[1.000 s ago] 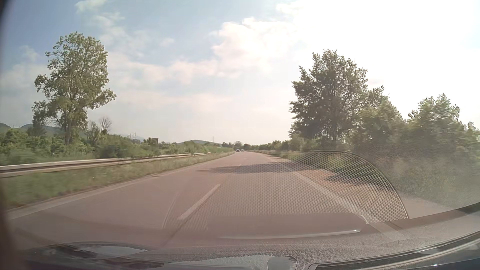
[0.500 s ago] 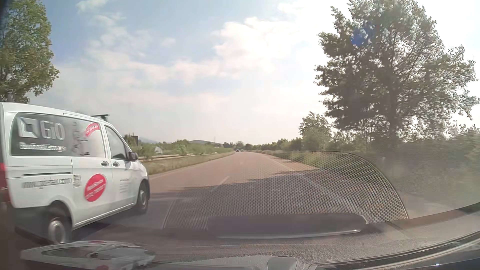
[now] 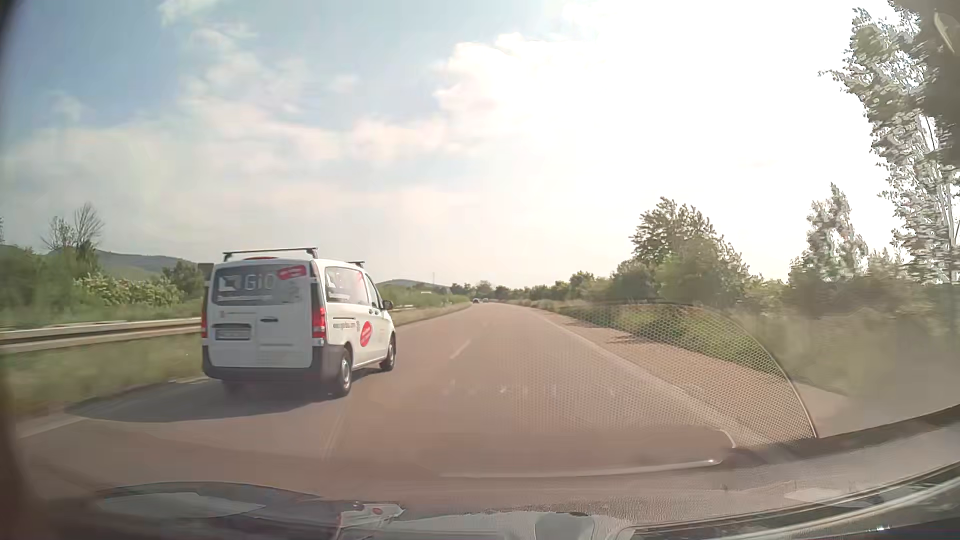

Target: Follow the waypoints while adhering to traffic rules and regulations

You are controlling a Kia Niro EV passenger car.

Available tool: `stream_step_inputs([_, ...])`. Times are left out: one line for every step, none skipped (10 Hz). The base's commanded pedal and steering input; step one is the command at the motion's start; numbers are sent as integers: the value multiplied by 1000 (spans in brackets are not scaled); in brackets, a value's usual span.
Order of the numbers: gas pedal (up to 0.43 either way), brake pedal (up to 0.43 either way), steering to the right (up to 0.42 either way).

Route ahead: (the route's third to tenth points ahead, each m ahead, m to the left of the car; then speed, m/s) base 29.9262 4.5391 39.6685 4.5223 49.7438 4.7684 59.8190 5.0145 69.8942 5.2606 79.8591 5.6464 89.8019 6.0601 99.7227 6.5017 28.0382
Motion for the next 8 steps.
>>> stream_step_inputs([189, 0, -4])
stream_step_inputs([189, 0, -4])
stream_step_inputs([189, 0, -4])
stream_step_inputs([189, 0, -4])
stream_step_inputs([189, 0, -4])
stream_step_inputs([189, 0, -4])
stream_step_inputs([189, 0, -4])
stream_step_inputs([189, 0, -4])
